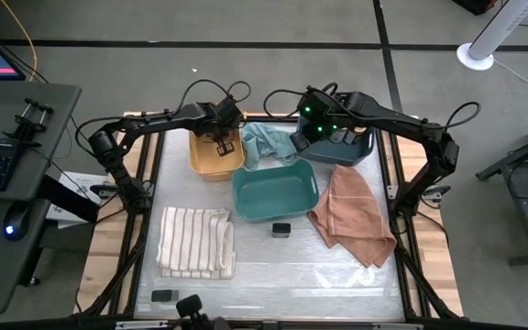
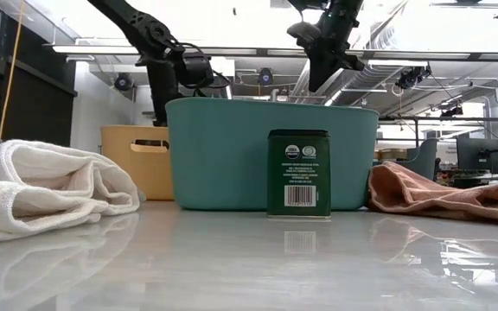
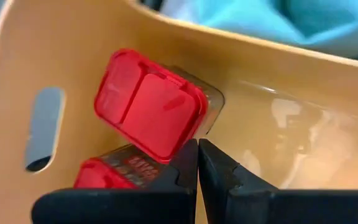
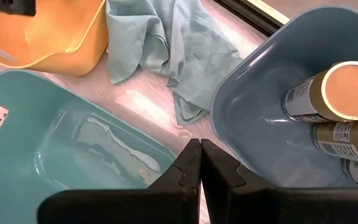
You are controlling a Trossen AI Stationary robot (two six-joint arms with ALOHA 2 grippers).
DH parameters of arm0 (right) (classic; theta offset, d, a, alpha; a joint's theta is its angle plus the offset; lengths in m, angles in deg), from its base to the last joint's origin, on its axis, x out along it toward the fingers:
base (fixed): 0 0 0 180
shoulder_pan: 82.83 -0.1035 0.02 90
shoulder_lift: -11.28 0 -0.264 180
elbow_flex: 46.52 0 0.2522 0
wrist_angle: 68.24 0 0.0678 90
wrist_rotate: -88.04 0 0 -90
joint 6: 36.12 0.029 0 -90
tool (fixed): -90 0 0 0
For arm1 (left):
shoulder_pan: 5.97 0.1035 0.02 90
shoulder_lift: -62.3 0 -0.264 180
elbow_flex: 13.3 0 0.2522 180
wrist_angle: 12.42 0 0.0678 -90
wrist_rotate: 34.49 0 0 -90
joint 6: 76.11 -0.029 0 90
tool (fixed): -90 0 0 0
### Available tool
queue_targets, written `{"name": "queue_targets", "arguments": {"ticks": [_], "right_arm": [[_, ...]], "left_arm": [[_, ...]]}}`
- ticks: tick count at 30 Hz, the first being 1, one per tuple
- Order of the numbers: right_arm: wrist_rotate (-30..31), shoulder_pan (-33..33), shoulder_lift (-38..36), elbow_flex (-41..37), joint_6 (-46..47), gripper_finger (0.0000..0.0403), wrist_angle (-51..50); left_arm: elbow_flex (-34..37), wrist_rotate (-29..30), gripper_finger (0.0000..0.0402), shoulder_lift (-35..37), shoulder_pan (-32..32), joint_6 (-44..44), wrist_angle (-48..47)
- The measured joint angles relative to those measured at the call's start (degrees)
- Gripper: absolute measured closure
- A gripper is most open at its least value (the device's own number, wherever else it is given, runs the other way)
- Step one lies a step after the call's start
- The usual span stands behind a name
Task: Sort spices by type
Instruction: Put the red seasoning can into the yellow bin
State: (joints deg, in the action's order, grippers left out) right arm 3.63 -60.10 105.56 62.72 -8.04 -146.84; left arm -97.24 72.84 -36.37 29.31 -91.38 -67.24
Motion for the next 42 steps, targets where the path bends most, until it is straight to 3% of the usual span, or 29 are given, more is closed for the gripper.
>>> {"name": "queue_targets", "arguments": {"ticks": [8, 11, 17, 21, 25, 34, 42], "right_arm": [[0.0, 0.0, 0.0, 0.0, 0.0, 0.0403, 0.0], [0.4, 0.0, 0.0, 0.0, -0.6, 0.0403, 0.2], [0.4, 0.1, 0.0, 0.0, -1.3, 0.0403, 1.2], [0.3, 0.1, 0.0, 0.0, -1.1, 0.0403, 0.9], [0.2, -0.1, 0.0, 0.0, -1.1, 0.0403, 0.9], [0.0, -0.7, 0.0, 0.0, -0.6, 0.0403, 0.9], [0.0, -0.7, 0.0, 0.0, 0.4, 0.0403, 0.9]], "left_arm": [[0.0, 1.8, 0.0401, 1.2, 2.0, 3.0, -5.3], [0.0, -0.7, 0.0401, 3.6, 1.9, 3.6, -5.1], [-0.1, -5.8, 0.0402, 6.9, 1.9, -1.3, 7.4], [-0.1, -9.8, 0.0402, 4.8, 3.5, -6.0, 14.6], [-0.1, -12.7, 0.0402, 1.5, 4.6, -10.1, 15.0], [-0.1, -12.8, 0.0401, -3.4, 4.9, -24.2, 14.4], [0.0, -10.1, 0.0401, -4.9, 4.9, -27.0, 17.9]]}}
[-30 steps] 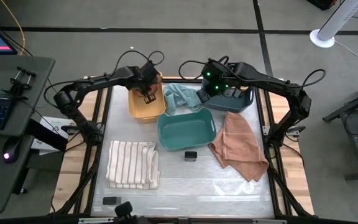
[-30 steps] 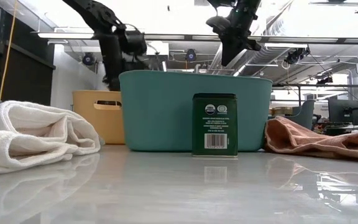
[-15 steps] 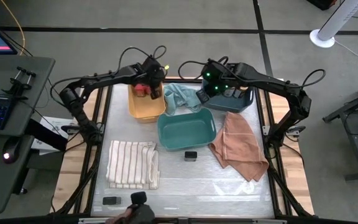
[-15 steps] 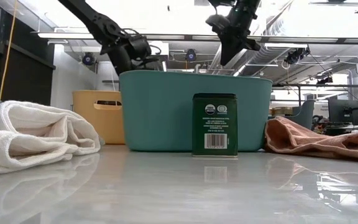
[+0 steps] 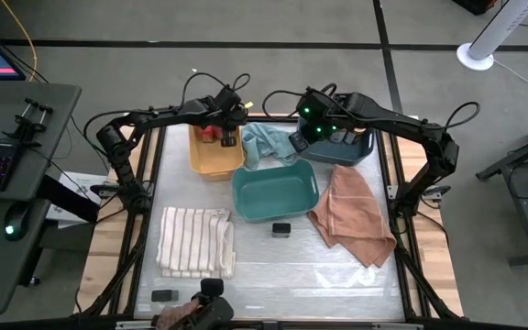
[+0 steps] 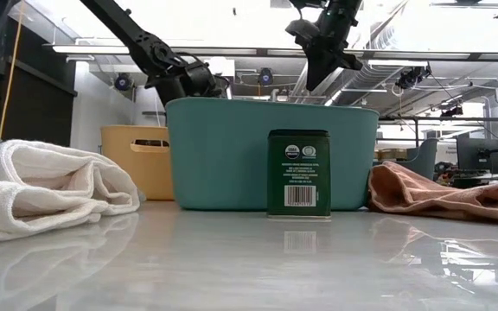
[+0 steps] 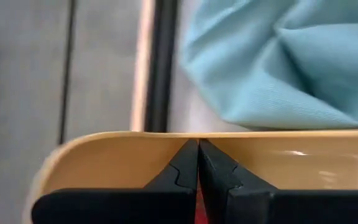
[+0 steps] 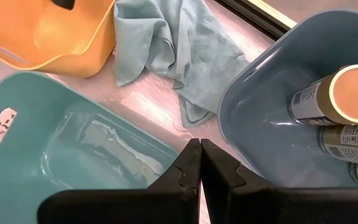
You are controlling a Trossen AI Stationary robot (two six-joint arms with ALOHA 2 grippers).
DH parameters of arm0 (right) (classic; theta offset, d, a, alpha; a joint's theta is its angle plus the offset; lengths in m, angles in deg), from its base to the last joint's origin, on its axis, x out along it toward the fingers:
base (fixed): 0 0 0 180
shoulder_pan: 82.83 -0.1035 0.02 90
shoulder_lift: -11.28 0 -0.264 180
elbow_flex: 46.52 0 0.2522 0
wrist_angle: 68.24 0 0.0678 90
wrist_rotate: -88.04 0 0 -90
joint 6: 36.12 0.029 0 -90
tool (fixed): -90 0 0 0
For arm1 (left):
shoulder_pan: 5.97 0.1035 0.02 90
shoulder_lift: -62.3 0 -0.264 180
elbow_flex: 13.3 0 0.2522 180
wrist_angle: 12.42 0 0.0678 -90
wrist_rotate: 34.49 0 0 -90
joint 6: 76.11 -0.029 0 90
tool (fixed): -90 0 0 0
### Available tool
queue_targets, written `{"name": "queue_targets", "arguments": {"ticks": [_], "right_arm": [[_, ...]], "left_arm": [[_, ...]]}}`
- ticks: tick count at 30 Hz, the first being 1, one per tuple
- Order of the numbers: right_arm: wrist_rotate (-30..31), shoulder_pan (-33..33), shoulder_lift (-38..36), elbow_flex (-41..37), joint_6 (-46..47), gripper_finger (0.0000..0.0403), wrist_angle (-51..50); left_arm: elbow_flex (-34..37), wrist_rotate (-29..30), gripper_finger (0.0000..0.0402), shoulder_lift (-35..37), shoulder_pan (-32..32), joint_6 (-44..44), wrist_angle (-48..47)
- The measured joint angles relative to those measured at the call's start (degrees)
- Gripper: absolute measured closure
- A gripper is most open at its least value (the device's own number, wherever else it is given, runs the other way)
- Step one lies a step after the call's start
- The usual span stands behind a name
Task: Sort spices by type
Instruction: Put the red seasoning can into the yellow bin, then put the top green seasoning can into the green bin
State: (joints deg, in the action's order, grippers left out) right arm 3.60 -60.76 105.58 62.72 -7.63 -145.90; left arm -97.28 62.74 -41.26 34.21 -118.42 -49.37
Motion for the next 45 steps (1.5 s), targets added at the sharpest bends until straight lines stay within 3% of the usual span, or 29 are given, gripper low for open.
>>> {"name": "queue_targets", "arguments": {"ticks": [4, 16, 22, 31, 34, 38, 41, 45], "right_arm": [[0.0, 0.0, 0.0, 0.0, 0.0, 0.0403, 0.1], [0.0, 0.0, 0.0, 0.0, -0.2, 0.0403, 0.4], [0.0, 0.0, 0.0, 0.0, -0.2, 0.0403, 0.5], [0.0, 0.0, 0.0, 0.0, -0.4, 0.0403, 1.8], [0.0, 0.0, 0.0, 0.0, -0.4, 0.0403, 2.1], [0.1, 0.0, 0.0, 0.0, -0.5, 0.0403, 2.1], [0.1, 0.0, 0.0, 0.0, -1.4, 0.0403, 2.1], [0.1, 0.1, 0.0, 0.0, -3.8, 0.0403, 2.1]], "left_arm": [[0.0, 4.0, 0.0401, 0.0, 0.2, -0.5, 1.7], [-0.1, 4.0, 0.0402, 0.0, 3.4, -1.9, -0.2], [-0.1, 8.6, 0.0402, 0.0, 3.7, -1.9, -1.0], [0.0, 10.8, 0.0401, 2.6, 3.2, -1.7, 0.5], [0.0, 11.6, 0.0402, 4.5, 3.2, 0.6, 1.3], [0.0, 11.8, 0.0402, 8.3, 3.2, 9.9, -0.5], [0.0, 7.4, 0.0402, 12.0, 3.3, 18.9, -4.4], [0.1, -12.3, 0.0402, 17.8, 3.4, 29.3, -8.9]]}}
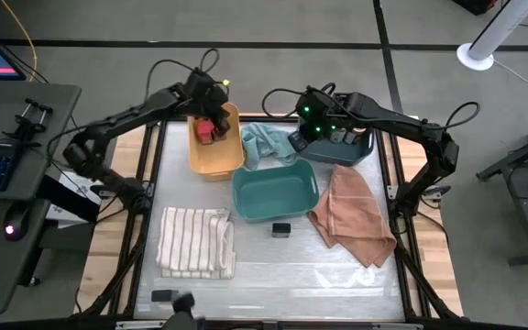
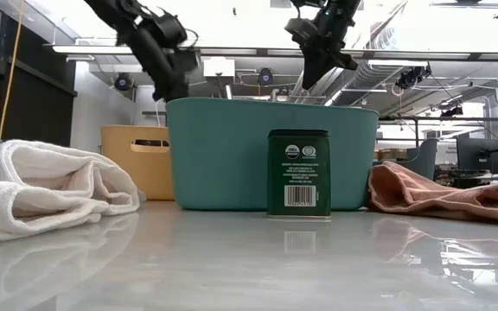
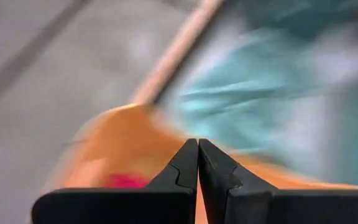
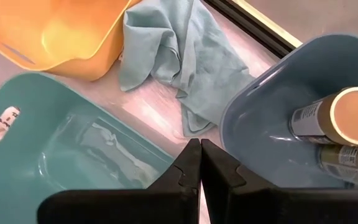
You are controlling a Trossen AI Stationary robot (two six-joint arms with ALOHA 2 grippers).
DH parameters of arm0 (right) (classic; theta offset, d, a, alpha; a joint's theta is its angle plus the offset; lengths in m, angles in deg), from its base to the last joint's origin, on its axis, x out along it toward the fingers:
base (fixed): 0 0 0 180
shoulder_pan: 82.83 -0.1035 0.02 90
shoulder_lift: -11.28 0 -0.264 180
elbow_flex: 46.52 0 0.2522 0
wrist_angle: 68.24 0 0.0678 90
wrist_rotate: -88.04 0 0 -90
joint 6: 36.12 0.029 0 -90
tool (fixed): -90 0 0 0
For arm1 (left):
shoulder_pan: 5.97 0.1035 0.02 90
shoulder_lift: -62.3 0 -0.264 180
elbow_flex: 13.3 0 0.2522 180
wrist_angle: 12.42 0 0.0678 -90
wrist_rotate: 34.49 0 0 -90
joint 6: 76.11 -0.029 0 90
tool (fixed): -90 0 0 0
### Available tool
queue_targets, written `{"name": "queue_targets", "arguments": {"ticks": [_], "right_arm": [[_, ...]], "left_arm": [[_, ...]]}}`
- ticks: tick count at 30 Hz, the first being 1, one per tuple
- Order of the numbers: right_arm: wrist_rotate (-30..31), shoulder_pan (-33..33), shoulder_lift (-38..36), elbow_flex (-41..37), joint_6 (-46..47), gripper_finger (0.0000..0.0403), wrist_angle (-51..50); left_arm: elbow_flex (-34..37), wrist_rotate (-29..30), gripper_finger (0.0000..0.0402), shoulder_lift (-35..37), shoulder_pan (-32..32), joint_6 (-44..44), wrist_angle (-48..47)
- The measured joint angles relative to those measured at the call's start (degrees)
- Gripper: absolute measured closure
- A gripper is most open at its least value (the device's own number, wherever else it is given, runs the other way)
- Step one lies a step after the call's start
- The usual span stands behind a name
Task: Sort spices by type
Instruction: Put the top green seasoning can into the green bin
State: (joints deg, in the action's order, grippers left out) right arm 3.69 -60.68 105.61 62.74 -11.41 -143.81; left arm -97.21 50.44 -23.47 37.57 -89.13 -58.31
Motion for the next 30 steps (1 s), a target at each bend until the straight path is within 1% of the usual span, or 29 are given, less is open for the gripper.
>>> {"name": "queue_targets", "arguments": {"ticks": [2, 3, 5, 7, 10, 12, 14, 16, 18, 19, 21, 23, 26, 28, 30], "right_arm": [[0.0, 0.1, 0.0, 0.0, -0.9, 0.0402, 0.0], [0.0, 0.1, 0.0, 0.0, -1.2, 0.0401, 0.0], [-0.1, 0.1, 0.0, 0.0, -2.0, 0.0397, 0.1], [-1.4, 0.0, 0.0, 0.0, -3.7, 0.0388, 1.0], [-5.8, -0.7, 0.0, 0.0, -6.3, 0.0360, 4.5], [-9.9, -1.7, 0.0, 0.0, -8.1, 0.0331, 7.1], [-13.8, -3.4, 0.0, 0.0, -9.9, 0.0297, 10.0], [-17.3, -6.3, 0.0, 0.0, -13.4, 0.0261, 13.3], [-20.3, -10.0, 0.0, 0.0, -17.7, 0.0223, 15.8], [-21.0, -12.1, 0.0, 0.0, -20.2, 0.0205, 16.1], [-20.5, -16.4, 0.0, 0.0, -24.7, 0.0171, 14.8], [-17.0, -20.9, 0.0, 0.0, -27.3, 0.0143, 11.1], [-9.6, -27.7, 0.3, 0.0, -26.7, 0.0113, 6.3], [-5.9, -31.7, 1.0, 0.0, -24.0, 0.0104, 4.7], [-4.6, -34.8, 2.3, 0.0, -18.6, 0.0101, 4.5]], "left_arm": [[0.0, -10.3, 0.0402, 3.2, -0.8, 2.1, -1.9], [0.0, -14.2, 0.0402, 4.9, -1.6, 2.3, -3.1], [0.0, -19.0, 0.0402, 8.7, -4.2, 2.2, -5.5], [0.0, -20.1, 0.0402, 12.6, -7.9, 0.9, -8.0], [0.0, -20.1, 0.0402, 18.0, -14.1, 0.6, -10.4], [0.9, -20.1, 0.0401, 21.5, -18.1, 3.5, -9.3], [3.8, -20.1, 0.0402, 25.4, -21.3, 8.9, -5.5], [8.7, -19.0, 0.0402, 29.9, -23.9, 16.0, 1.7], [14.9, -15.0, 0.0402, 34.8, -26.5, 23.4, 9.2], [18.2, -12.6, 0.0402, 37.2, -27.7, 27.0, 12.8], [25.1, -8.0, 0.0402, 42.0, -29.9, 33.8, 19.2], [31.1, -4.4, 0.0402, 46.3, -31.9, 39.8, 25.5], [37.4, -0.4, 0.0402, 51.5, -34.3, 45.3, 32.7], [39.4, 1.3, 0.0402, 54.0, -35.4, 46.2, 34.9], [39.6, 2.2, 0.0402, 55.4, -35.9, 44.5, 34.9]]}}
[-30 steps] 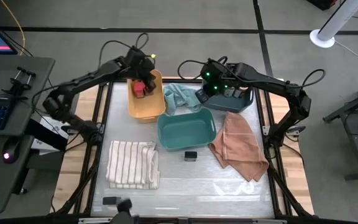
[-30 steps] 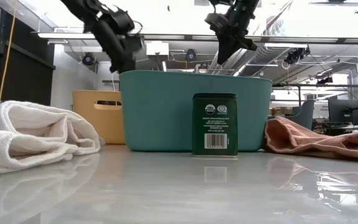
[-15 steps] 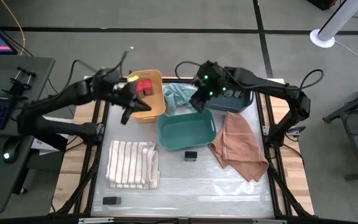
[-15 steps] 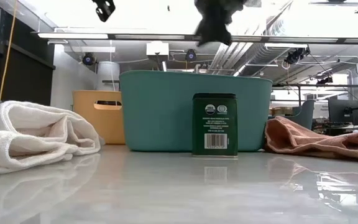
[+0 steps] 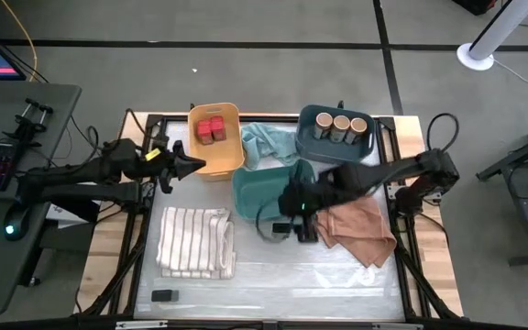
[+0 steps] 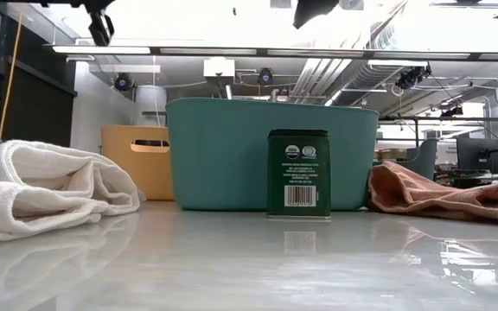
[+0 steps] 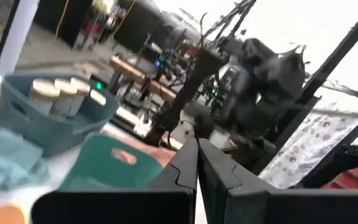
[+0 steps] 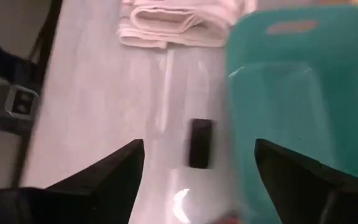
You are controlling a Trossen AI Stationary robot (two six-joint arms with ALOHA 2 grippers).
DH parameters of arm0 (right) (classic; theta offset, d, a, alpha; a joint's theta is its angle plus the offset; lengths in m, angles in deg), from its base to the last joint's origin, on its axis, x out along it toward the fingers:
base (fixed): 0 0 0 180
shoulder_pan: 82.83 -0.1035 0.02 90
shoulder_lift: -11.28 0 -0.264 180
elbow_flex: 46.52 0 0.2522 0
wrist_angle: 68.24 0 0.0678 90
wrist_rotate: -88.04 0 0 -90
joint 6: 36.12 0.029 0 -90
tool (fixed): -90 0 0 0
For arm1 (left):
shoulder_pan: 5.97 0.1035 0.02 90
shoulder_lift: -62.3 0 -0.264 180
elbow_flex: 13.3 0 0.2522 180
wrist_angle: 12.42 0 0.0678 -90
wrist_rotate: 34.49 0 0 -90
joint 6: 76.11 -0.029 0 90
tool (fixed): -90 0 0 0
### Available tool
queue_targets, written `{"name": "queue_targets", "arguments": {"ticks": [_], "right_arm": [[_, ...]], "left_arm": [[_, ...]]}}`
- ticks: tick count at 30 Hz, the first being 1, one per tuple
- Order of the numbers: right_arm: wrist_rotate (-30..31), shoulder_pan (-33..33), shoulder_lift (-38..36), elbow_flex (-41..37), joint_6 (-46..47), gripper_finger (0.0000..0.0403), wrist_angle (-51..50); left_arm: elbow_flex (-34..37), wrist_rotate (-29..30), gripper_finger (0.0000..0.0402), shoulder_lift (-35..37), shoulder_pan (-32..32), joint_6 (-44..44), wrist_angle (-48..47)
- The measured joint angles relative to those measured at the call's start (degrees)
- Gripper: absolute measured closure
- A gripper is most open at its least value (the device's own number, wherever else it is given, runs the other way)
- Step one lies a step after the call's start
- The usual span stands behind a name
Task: Sort spices by type
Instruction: Put the top green seasoning can into the green bin
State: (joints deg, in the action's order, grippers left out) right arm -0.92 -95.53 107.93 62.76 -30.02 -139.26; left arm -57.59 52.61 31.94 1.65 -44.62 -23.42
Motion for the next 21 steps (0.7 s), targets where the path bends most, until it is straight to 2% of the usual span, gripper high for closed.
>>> {"name": "queue_targets", "arguments": {"ticks": [5, 13, 17, 21], "right_arm": [[4.0, -5.8, 5.4, 0.0, 14.0, 0.0100, 3.7], [11.5, -9.7, 13.6, 0.0, 14.8, 0.0100, 3.4], [14.9, -9.0, 14.5, 0.0, 17.9, 0.0100, 3.1], [15.0, -8.5, 14.5, 0.0, 18.1, 0.0100, 3.1]], "left_arm": [[0.0, 0.1, 0.0402, 1.4, -0.2, -5.3, 0.6], [0.0, -3.7, 0.0402, 1.2, -0.2, -6.6, -0.1], [0.0, -4.2, 0.0402, 1.3, -0.2, -6.6, 0.1], [0.0, -4.2, 0.0402, 1.3, -0.2, -6.6, 0.1]]}}
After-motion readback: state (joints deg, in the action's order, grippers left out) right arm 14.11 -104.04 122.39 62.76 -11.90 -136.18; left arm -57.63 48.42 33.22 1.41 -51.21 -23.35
